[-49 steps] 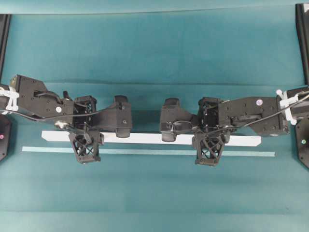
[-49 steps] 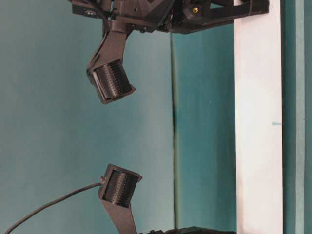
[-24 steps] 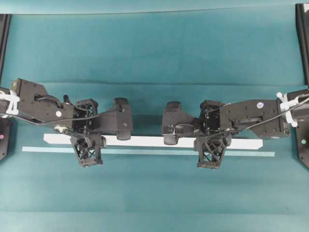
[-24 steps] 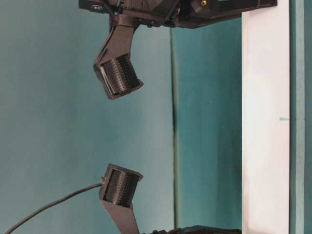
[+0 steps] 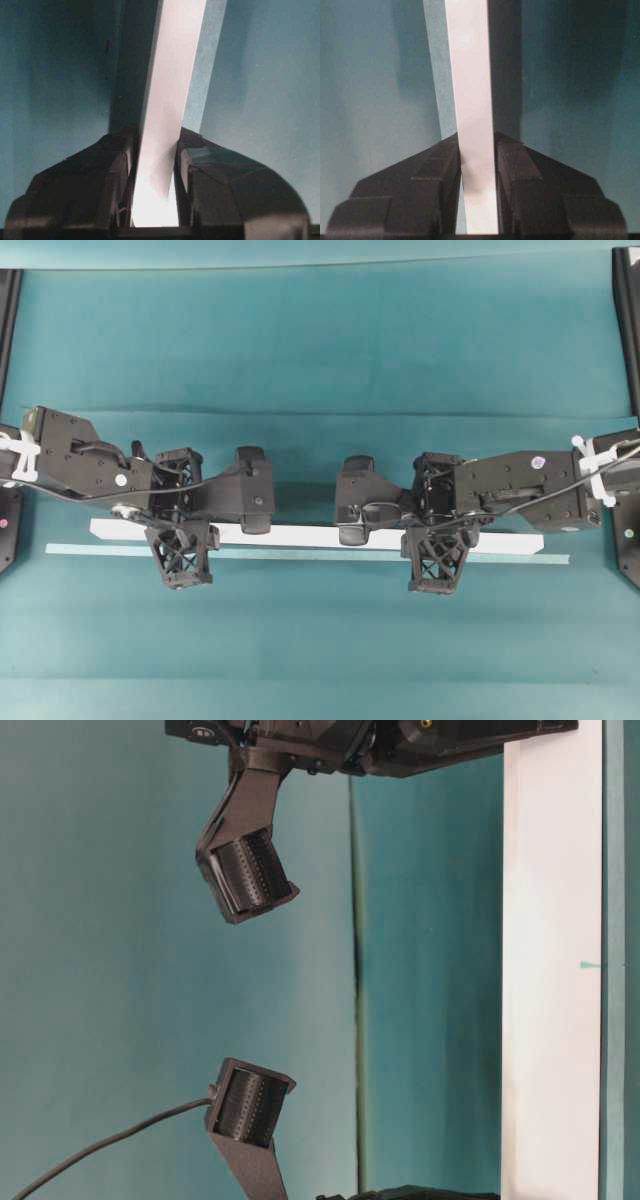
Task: Lift a wooden board with both hands.
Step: 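Set the board down on the table and open both grippers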
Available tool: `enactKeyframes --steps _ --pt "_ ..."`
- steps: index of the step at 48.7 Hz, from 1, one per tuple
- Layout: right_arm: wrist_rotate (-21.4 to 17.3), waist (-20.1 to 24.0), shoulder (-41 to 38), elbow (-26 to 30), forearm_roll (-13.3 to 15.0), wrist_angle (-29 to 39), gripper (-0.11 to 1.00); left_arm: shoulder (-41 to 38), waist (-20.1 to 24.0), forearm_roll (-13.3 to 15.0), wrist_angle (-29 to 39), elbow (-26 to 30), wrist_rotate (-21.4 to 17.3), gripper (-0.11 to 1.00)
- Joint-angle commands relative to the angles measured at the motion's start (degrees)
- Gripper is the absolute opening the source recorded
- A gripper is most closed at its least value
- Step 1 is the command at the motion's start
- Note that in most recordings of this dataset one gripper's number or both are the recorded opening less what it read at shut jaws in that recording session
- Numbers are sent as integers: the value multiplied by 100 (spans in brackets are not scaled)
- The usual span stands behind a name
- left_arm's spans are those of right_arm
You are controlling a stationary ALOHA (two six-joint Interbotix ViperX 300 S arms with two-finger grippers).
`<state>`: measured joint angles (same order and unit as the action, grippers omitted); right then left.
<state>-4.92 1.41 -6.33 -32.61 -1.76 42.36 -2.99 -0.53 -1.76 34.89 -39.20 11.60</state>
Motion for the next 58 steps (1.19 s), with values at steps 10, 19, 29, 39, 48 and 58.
enactKeyframes --steps 10,19,29,39,48,58 --pt "-53 70 9 0 -35 -44 21 -18 -44 26 18 -9 334 17" --pt "-53 70 0 -9 -35 -44 21 -26 -35 26 18 35 334 17" --pt "-53 70 -9 -26 -35 -53 21 -35 -44 26 -9 26 299 17" --pt "-35 70 35 -114 -9 -378 21 0 -53 26 -448 -88 176 17" --pt "0 70 44 -132 -35 -536 21 9 -70 26 -562 -114 44 17" --pt "9 62 44 -141 -35 -606 21 53 -62 26 -589 -158 -149 18"
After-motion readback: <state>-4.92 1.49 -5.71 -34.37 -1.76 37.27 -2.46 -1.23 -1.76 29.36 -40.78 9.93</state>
